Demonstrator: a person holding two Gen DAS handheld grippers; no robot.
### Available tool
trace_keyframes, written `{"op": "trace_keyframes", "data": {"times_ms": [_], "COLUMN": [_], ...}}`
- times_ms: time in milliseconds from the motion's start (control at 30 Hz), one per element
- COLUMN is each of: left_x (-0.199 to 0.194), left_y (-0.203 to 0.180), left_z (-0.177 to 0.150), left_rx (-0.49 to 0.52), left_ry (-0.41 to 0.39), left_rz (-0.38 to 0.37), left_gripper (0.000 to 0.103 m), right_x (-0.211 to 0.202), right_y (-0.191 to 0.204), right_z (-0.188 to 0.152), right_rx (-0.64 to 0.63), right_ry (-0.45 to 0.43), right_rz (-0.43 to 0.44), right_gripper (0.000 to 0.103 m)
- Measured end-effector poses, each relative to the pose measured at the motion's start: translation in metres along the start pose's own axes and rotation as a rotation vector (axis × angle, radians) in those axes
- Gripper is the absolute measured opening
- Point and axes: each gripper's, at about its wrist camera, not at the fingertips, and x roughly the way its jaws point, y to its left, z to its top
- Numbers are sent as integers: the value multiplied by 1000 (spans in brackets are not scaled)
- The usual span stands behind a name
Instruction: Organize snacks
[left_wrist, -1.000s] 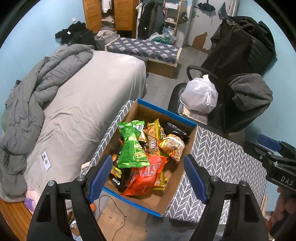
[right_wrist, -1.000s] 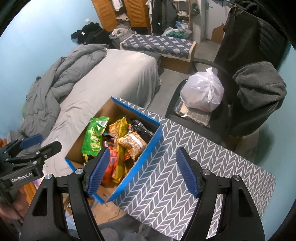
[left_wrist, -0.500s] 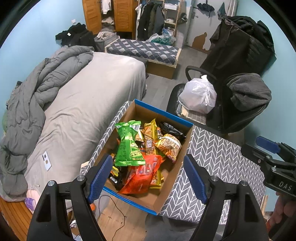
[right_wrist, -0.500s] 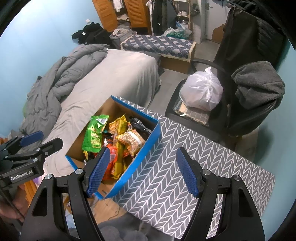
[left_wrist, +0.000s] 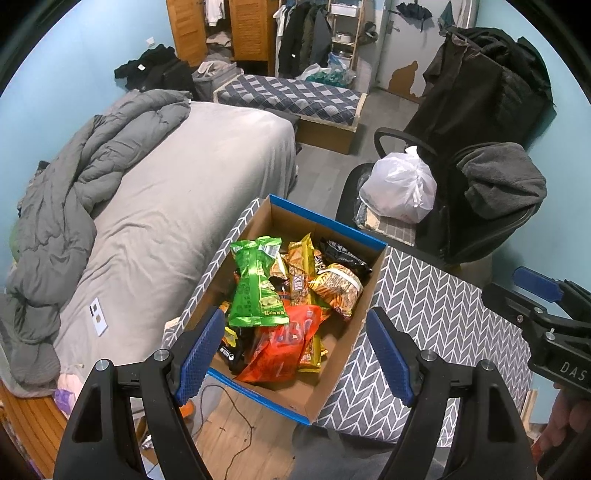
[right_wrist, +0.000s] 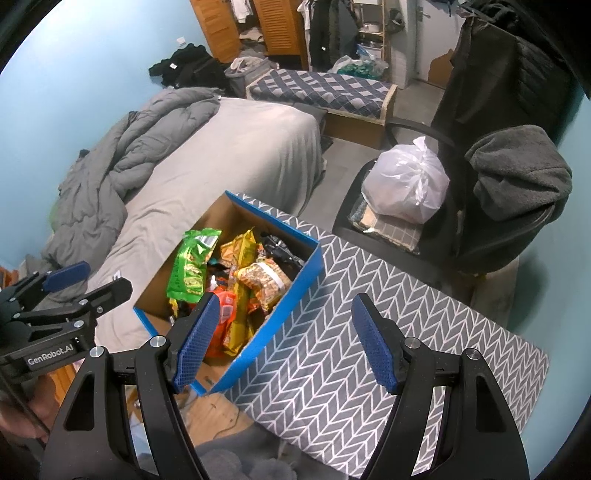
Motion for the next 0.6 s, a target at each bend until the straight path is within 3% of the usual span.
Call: {"op": "trace_keyframes", "data": {"times_ms": [267, 600], "left_x": [-1, -2], "left_y": [-7, -12], "left_z": [0, -3], "left_rx": [18, 17], "left_ry": [9, 10], "left_rz": [41, 40], "left_gripper": [80, 80], "right_x": [0, -1], "right_y": [1, 6], "right_z": [2, 1], "right_rx": [-4, -20], "right_ry": [0, 4], "right_rz": [2, 6], "right_gripper": [73, 73]}}
